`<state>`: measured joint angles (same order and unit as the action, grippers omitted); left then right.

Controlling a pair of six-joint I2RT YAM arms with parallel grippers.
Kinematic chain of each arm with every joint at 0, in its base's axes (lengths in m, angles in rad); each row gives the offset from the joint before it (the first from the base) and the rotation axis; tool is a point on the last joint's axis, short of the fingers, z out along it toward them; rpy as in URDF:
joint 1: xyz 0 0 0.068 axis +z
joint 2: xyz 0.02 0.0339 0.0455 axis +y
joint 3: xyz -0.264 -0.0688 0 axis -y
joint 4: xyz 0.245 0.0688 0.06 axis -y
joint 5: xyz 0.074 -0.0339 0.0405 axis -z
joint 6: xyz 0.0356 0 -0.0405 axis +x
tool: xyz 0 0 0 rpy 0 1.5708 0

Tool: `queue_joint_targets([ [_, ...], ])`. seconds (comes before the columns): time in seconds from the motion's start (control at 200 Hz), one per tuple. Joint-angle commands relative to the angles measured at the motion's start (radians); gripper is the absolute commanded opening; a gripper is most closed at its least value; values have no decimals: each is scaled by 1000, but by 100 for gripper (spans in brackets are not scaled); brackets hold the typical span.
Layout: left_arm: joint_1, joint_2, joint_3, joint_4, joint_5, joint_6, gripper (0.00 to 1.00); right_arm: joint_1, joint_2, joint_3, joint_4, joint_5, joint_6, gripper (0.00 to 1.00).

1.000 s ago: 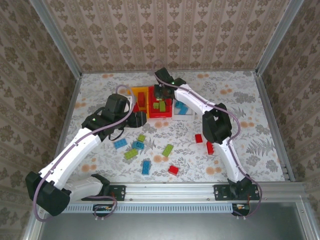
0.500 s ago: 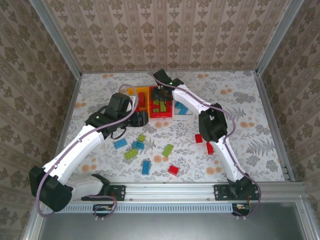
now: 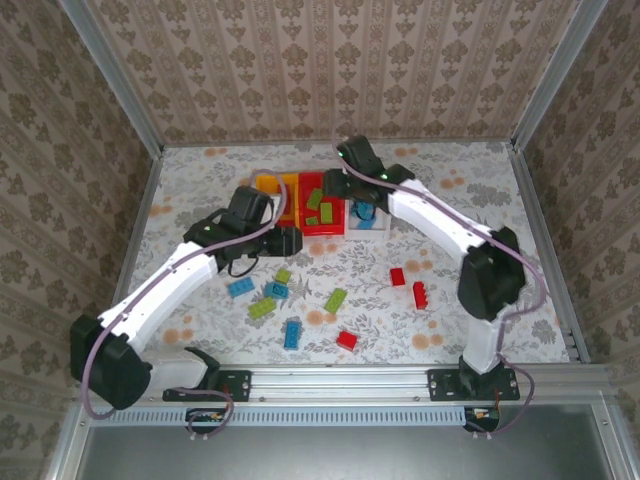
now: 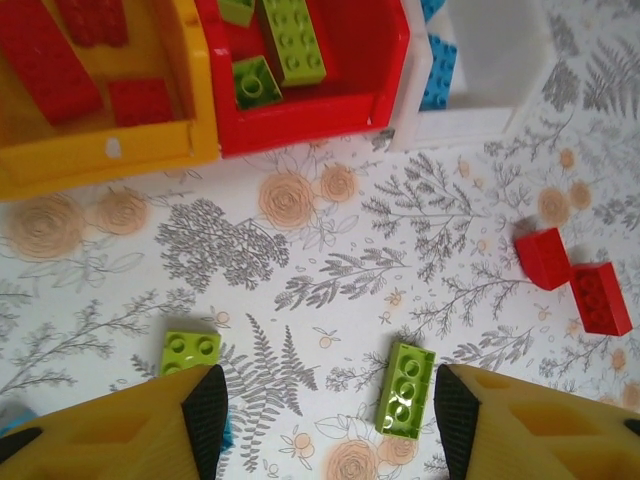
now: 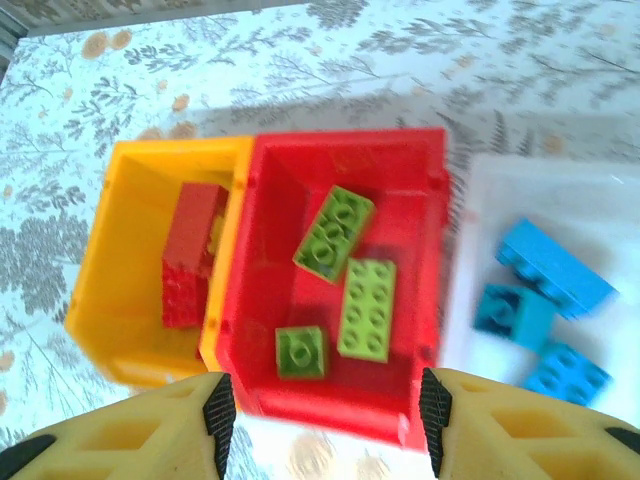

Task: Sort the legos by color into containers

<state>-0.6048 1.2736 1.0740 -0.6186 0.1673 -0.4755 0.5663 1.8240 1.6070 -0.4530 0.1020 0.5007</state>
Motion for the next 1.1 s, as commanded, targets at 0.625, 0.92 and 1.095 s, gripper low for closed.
queue_joint_targets([
  [0.625,-561,68,-159,31,144,665,70,11,-830,-795,-100,-114,-29,75],
  [0.92,-639,124,-258,208,61,969,76,-19,-966,-822,-228,-200,-30,80],
  [1.095,-638,177,-284,306,11,999,77,-73,-986,-823,-309,-318,-18,81],
])
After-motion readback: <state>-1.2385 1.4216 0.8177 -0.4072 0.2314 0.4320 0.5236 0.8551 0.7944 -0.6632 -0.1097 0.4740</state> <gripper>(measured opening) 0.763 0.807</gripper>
